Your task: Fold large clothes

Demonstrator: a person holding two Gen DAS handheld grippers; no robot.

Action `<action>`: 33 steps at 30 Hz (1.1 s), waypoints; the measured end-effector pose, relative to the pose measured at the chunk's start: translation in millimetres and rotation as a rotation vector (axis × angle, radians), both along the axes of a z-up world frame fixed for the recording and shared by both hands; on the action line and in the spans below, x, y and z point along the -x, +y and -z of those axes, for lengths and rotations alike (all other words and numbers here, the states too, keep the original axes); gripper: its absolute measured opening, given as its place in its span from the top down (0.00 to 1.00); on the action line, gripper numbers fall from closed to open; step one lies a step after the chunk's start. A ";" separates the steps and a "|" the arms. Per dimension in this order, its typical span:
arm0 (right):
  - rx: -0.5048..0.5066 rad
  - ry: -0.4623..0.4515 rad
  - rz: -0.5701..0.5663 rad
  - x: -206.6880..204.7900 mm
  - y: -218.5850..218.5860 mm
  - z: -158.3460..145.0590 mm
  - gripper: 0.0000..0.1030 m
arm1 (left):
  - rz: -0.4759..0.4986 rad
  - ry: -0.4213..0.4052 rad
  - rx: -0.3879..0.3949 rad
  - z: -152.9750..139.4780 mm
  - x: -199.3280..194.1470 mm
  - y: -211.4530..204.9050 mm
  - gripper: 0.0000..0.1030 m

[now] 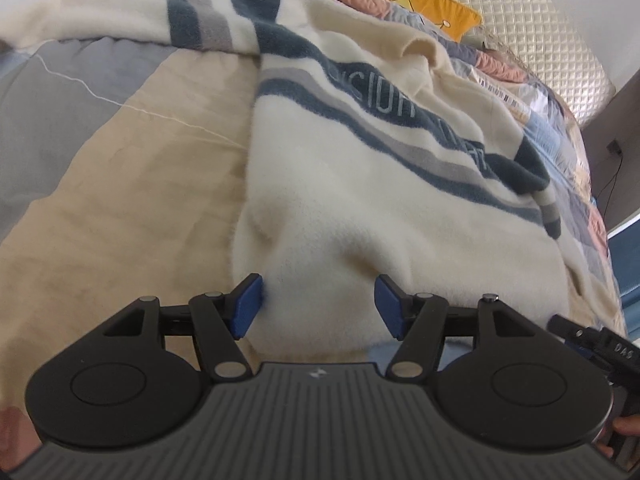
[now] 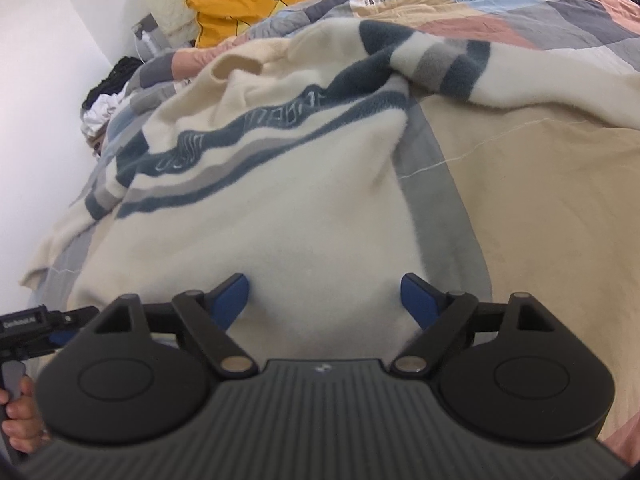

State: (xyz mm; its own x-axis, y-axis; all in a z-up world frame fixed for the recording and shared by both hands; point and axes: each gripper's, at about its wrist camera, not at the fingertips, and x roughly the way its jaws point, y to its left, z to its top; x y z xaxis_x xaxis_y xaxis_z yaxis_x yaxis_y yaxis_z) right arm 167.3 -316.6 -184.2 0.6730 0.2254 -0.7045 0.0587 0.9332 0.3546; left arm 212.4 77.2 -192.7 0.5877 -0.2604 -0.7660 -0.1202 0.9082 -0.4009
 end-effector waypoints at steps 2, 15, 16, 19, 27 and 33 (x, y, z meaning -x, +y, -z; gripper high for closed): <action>-0.007 0.015 0.012 -2.4 -2.6 3.9 0.17 | -0.012 -0.001 0.011 1.7 -0.9 2.2 0.35; -0.037 0.084 0.064 -15.2 -17.5 26.1 0.16 | 0.001 0.008 0.050 9.9 -2.0 1.1 0.35; -0.054 0.090 0.050 -17.3 -16.6 27.5 0.15 | 0.005 0.012 0.051 10.8 -3.3 0.7 0.35; -0.102 0.090 0.006 -22.1 -11.1 29.6 0.15 | 0.016 0.011 0.051 13.2 -3.5 -2.2 0.34; -0.070 0.050 -0.072 -31.5 6.4 31.7 0.36 | 0.001 0.020 0.089 22.0 -8.0 1.7 0.55; -0.137 0.009 -0.088 -14.8 -2.4 11.4 0.69 | -0.064 -0.044 0.252 6.6 5.3 27.7 0.92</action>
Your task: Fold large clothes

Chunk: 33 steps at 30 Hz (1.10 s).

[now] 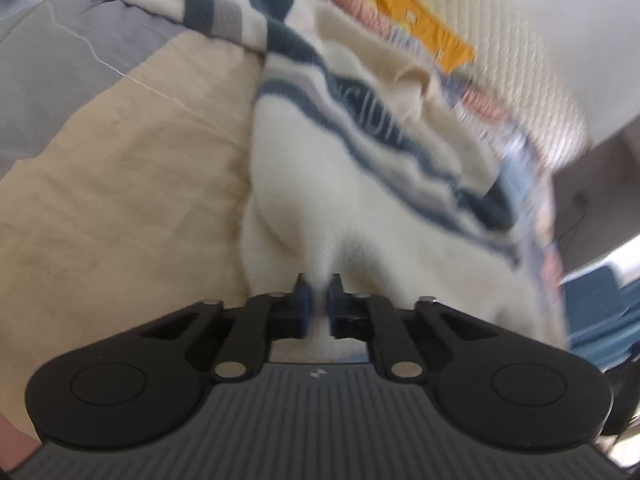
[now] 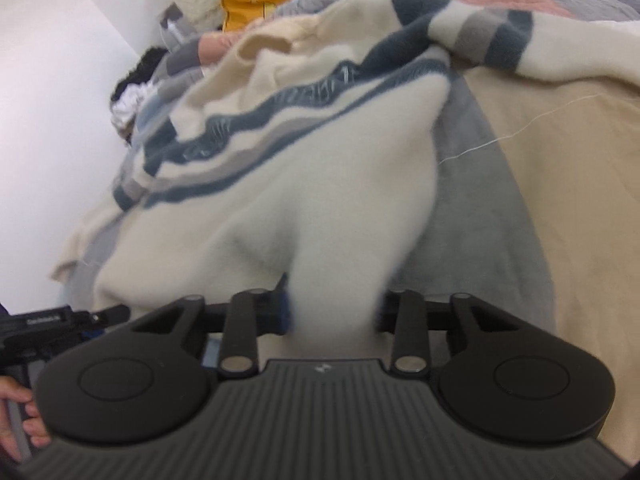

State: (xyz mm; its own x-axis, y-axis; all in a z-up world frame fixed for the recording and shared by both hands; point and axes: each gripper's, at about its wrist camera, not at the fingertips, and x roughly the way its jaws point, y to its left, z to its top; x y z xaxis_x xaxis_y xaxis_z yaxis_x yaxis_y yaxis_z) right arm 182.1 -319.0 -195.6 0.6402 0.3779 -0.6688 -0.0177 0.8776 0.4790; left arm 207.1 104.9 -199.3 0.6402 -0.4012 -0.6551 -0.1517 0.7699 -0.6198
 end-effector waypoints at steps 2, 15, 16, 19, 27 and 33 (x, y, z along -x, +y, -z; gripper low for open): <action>-0.038 -0.022 0.003 6.1 -4.5 -7.4 0.71 | -0.022 -0.028 0.084 -9.3 5.0 11.0 0.93; -0.458 -0.141 0.075 0.0 -61.7 -39.7 0.79 | -0.140 -0.116 0.468 -23.2 -19.0 52.1 0.93; -0.460 -0.122 0.089 -4.0 -63.0 -36.1 0.79 | -0.143 -0.102 0.460 -19.1 -22.8 50.9 0.93; -0.422 -0.041 0.140 -13.7 -61.6 -18.9 0.79 | -0.156 -0.045 0.410 -5.4 -31.6 46.4 0.93; -0.351 0.111 0.193 -21.7 -45.8 22.2 0.77 | -0.163 0.039 0.326 29.3 -42.1 42.3 0.91; -0.278 0.160 0.207 -6.0 -34.7 30.7 0.64 | -0.122 0.056 0.296 33.0 -32.5 30.6 0.70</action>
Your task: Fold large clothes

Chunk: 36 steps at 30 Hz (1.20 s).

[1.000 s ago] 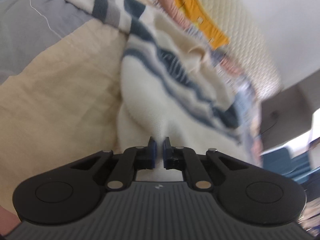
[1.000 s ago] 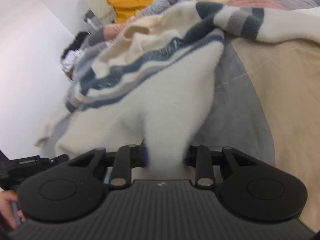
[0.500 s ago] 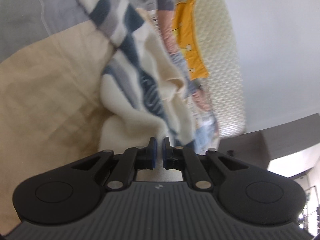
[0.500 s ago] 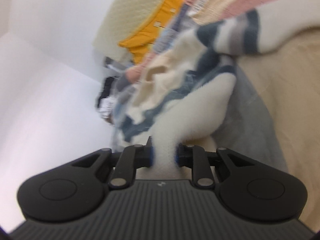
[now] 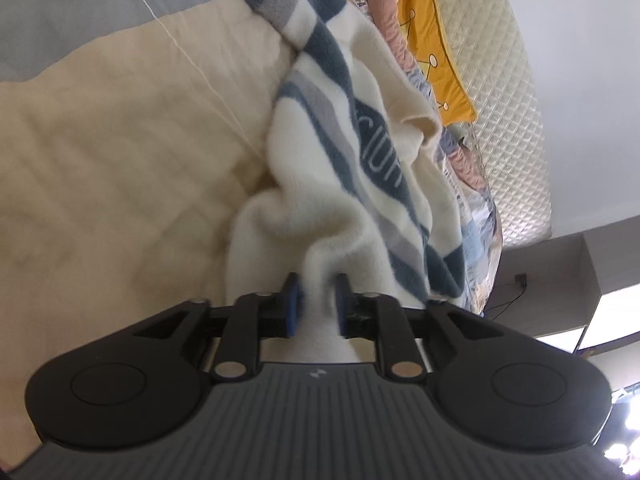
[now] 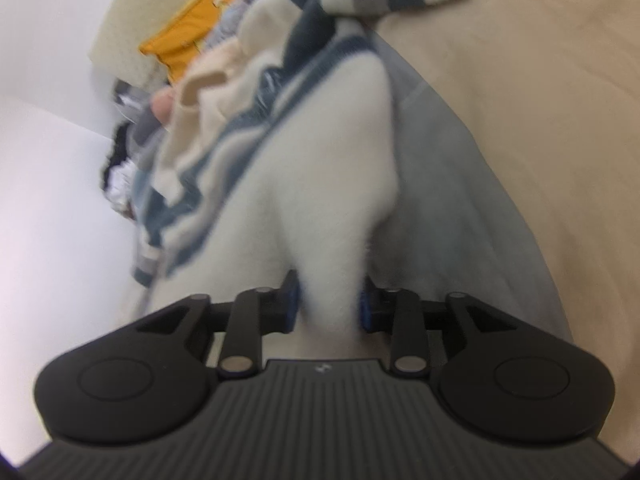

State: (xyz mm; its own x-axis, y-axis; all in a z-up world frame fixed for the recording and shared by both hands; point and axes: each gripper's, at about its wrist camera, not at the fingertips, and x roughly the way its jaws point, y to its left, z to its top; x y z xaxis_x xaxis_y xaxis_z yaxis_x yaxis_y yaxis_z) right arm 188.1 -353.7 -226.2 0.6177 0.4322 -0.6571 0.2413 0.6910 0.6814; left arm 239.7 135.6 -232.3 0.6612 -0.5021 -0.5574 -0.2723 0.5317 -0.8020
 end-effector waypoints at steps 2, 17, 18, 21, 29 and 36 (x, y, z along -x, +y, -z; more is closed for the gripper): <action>0.007 0.007 -0.001 5.4 4.5 -0.1 0.61 | 0.010 -0.012 -0.009 -3.4 6.0 -2.6 0.56; 0.250 -0.012 -0.190 22.4 52.1 -14.2 0.73 | 0.196 0.079 -0.224 -15.2 28.2 -45.2 0.47; 0.262 -0.020 -0.193 23.7 53.2 -18.9 0.75 | 0.201 0.085 -0.244 -16.7 29.3 -47.0 0.50; 0.268 -0.039 -0.184 27.0 48.8 -35.0 0.77 | 0.205 0.093 -0.307 -25.4 33.9 -47.8 0.78; 0.323 -0.108 -0.236 43.5 37.0 -92.0 0.80 | 0.203 0.012 -0.265 -81.7 67.2 -25.5 0.93; 0.372 -0.123 -0.344 60.2 40.8 -119.8 0.80 | 0.252 -0.003 -0.311 -125.2 93.8 -7.6 0.94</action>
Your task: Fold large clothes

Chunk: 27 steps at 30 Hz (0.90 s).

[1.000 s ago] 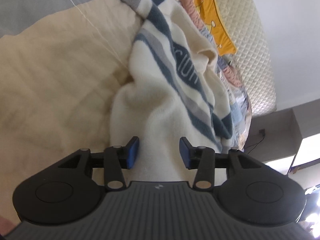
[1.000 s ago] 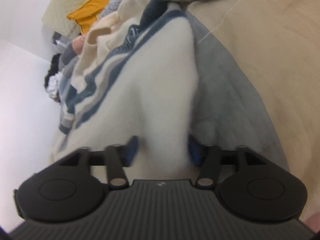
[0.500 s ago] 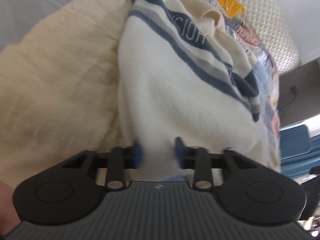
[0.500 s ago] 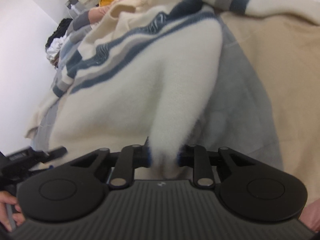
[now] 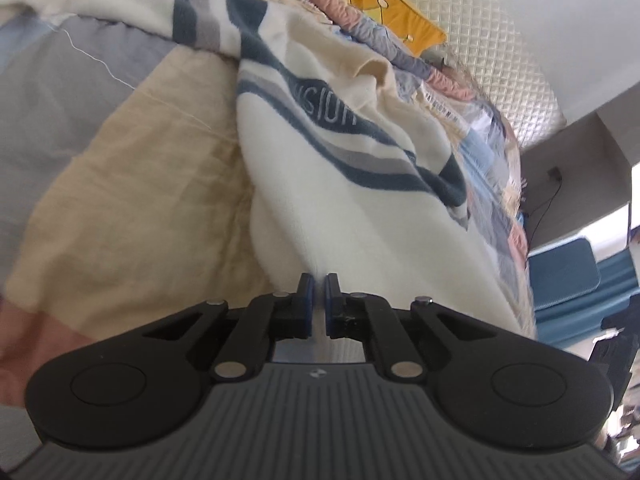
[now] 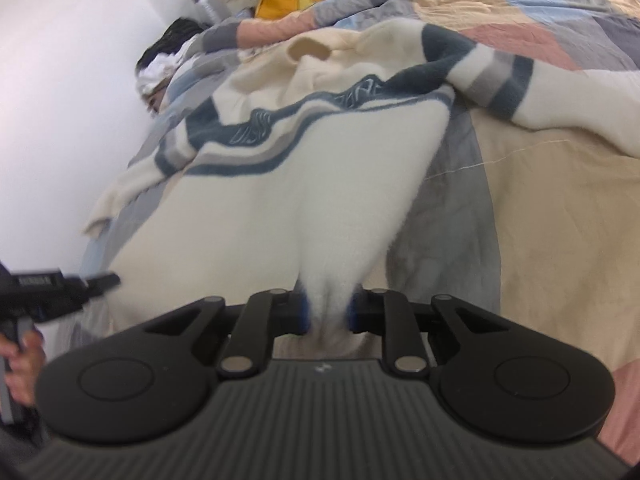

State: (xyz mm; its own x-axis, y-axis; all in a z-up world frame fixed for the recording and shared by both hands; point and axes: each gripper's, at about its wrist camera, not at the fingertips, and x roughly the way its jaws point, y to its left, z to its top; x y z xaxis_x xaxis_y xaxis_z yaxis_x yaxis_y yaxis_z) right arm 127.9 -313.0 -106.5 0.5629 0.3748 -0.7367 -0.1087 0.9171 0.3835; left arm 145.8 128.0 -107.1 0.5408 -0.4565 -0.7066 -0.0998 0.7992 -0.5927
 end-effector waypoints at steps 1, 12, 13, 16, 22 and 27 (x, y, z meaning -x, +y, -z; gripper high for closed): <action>0.006 0.006 -0.010 2.0 1.1 -0.4 0.80 | 0.009 0.011 -0.015 -0.6 2.4 -0.4 0.94; 0.168 0.075 -0.015 17.1 17.5 25.8 0.75 | 0.072 0.054 -0.181 21.3 7.7 -9.6 0.91; 0.172 0.071 -0.007 17.4 16.8 24.3 0.72 | 0.077 0.039 -0.184 17.9 7.3 -12.9 0.88; 0.200 0.048 0.010 19.9 15.2 18.1 0.65 | 0.082 -0.025 -0.217 0.7 5.4 -26.1 0.63; 0.246 -0.071 0.049 17.9 13.7 -9.1 0.57 | 0.098 -0.126 -0.268 -23.0 -10.3 -55.3 0.58; 0.215 -0.163 0.078 3.4 20.9 -18.7 0.54 | 0.106 -0.155 -0.272 -25.6 -39.2 -85.2 0.58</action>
